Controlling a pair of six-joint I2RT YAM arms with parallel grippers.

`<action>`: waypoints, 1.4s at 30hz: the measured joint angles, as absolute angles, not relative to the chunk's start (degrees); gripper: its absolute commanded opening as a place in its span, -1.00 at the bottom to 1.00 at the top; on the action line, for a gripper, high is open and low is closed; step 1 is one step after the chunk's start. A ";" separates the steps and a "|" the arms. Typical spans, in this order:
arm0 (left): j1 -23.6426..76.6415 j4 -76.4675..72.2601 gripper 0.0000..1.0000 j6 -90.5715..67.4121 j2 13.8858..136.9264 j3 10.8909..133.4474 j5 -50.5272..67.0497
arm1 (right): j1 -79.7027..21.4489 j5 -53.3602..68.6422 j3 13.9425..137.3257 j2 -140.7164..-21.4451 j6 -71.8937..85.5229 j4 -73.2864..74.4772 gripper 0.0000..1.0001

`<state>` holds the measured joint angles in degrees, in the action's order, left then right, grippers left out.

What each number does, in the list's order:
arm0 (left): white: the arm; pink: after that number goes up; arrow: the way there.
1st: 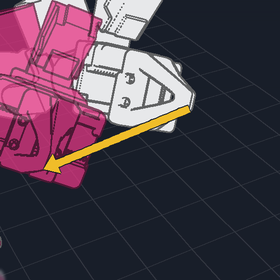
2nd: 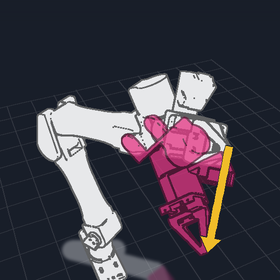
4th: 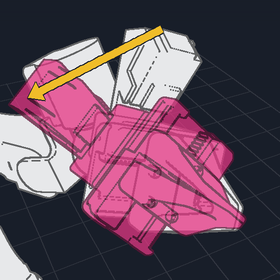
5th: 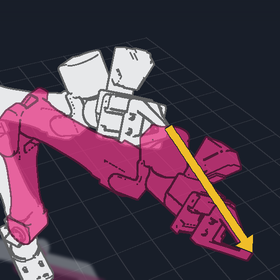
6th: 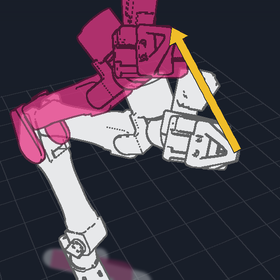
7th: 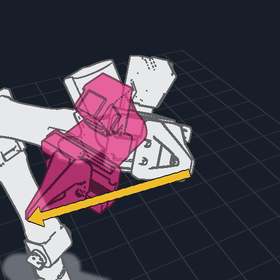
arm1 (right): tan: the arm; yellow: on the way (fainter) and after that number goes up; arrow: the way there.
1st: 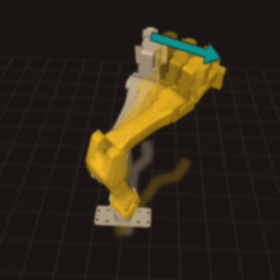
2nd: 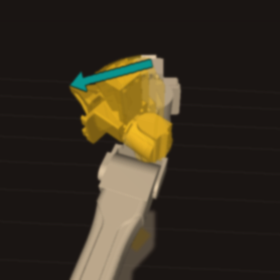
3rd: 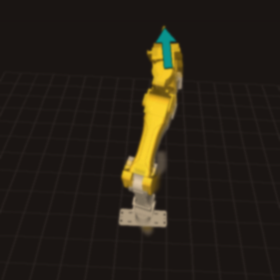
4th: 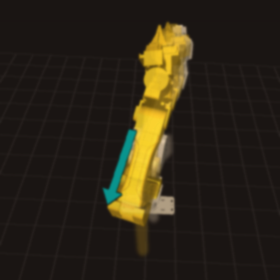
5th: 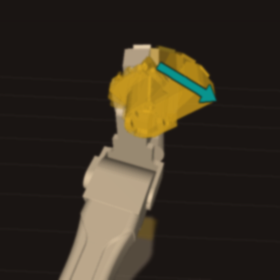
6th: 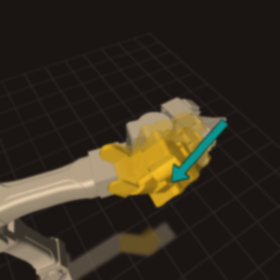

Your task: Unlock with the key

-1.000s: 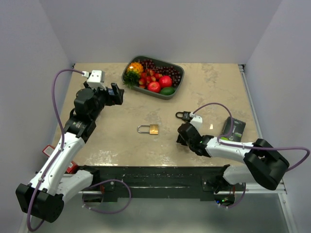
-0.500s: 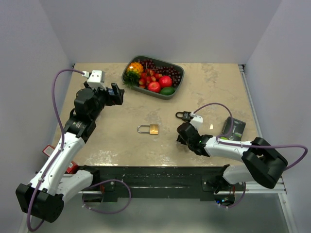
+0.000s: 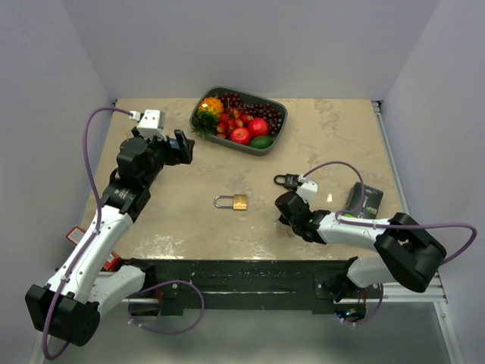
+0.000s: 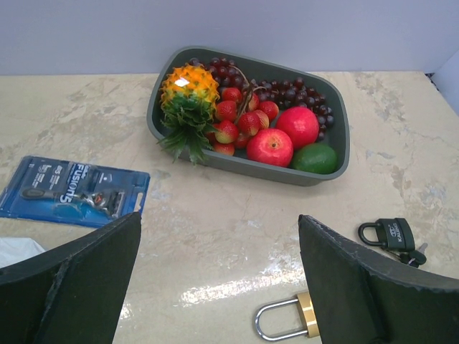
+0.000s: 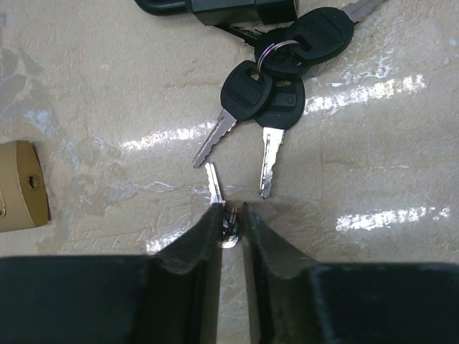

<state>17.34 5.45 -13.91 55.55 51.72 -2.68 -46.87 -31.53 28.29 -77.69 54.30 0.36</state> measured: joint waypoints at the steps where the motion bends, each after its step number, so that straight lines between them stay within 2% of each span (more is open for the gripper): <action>1: 17.34 5.45 0.89 -13.89 55.57 51.72 -2.68 | -46.87 -31.62 28.29 -77.69 54.54 0.36 -0.80; 5: 17.34 5.43 0.89 -13.91 55.79 51.72 -2.42 | -46.89 -32.01 28.29 -77.67 55.53 0.60 -1.00; 30: 17.34 5.28 0.89 -13.93 56.18 51.64 -0.89 | -46.87 -37.50 26.74 -74.28 53.32 1.04 -1.00; 42: 18.11 1.83 0.87 -13.96 58.65 50.22 10.41 | -46.87 -36.40 28.51 -60.31 42.41 1.83 -1.00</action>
